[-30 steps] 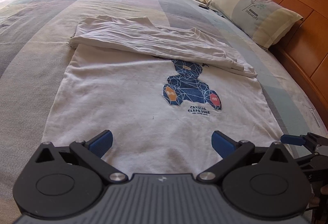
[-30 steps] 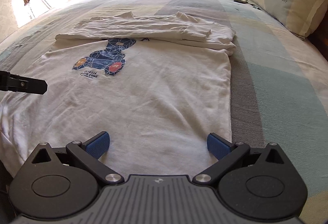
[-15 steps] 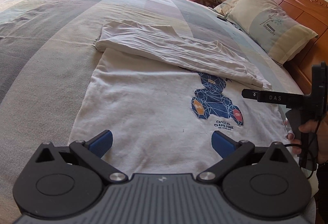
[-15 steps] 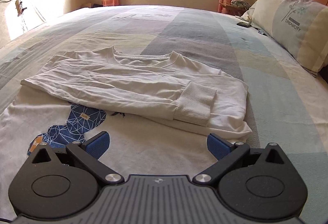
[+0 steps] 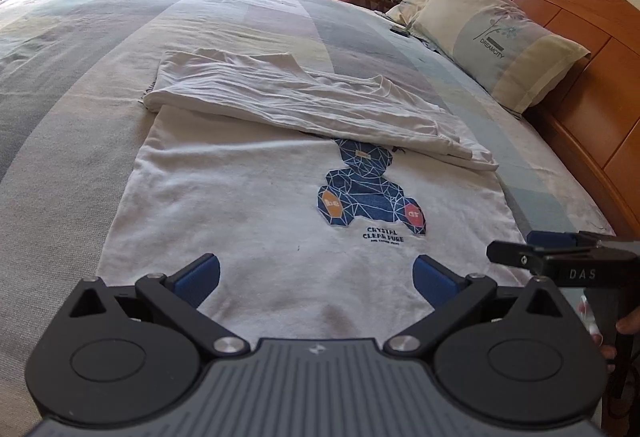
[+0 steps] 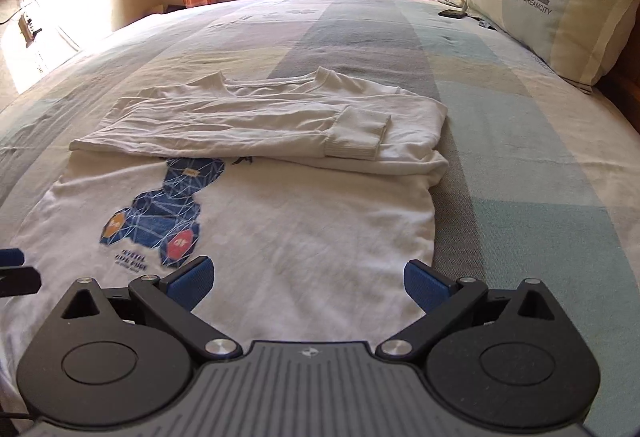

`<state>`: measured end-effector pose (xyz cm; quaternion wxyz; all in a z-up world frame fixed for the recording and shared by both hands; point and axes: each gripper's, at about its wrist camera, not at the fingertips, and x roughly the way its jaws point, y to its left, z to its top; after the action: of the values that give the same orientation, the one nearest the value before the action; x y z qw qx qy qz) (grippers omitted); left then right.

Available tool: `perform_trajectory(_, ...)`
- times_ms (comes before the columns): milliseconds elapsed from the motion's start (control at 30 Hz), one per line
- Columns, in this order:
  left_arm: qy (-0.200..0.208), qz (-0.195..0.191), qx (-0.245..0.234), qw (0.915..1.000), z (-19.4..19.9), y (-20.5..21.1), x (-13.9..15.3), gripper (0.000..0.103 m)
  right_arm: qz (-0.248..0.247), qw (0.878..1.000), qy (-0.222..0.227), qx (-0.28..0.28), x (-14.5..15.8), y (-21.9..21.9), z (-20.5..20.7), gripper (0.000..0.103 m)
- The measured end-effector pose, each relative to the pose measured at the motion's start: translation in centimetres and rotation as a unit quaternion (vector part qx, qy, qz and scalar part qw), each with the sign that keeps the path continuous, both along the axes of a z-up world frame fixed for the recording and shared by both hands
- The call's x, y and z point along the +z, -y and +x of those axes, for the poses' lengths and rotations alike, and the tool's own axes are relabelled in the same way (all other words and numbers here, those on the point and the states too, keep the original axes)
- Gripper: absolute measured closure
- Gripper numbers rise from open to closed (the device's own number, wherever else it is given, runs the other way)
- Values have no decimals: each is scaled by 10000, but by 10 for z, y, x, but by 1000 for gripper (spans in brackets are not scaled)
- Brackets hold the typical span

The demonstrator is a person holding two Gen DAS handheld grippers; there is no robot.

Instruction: Fold clothes

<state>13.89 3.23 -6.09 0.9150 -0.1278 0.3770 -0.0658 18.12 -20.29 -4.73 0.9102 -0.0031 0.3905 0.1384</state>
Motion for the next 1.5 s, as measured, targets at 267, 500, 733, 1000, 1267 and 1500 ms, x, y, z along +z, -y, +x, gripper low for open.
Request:
perform_trajectory(267,-332,323,-250,9986,-11,25,-10,1,-402,9981,-21,477,-29,-20,-69,0)
perform_trajectory(500,-592,437,-329,9967,-33,22,-19,1,-352,9988,-4,336,-30,-12,-69,0)
perform_trajectory(733,-483,283,-226,9982,-32,13,-7,1,-332,9989,202,246,-33,-11,-77,0)
perform_trajectory(1000,-702,346,-345,9963,-33,18,-18,1,-322,9989,252,215,-34,-10,-80,0)
perform_trajectory(1267,-609,190,-292,9975,-30,8,-18,1,-300,9989,298,177,-35,-9,-82,0)
perform_trajectory(1500,-315,49,-352,9989,-26,2,-5,1,-193,9996,212,71,-32,-8,-79,0)
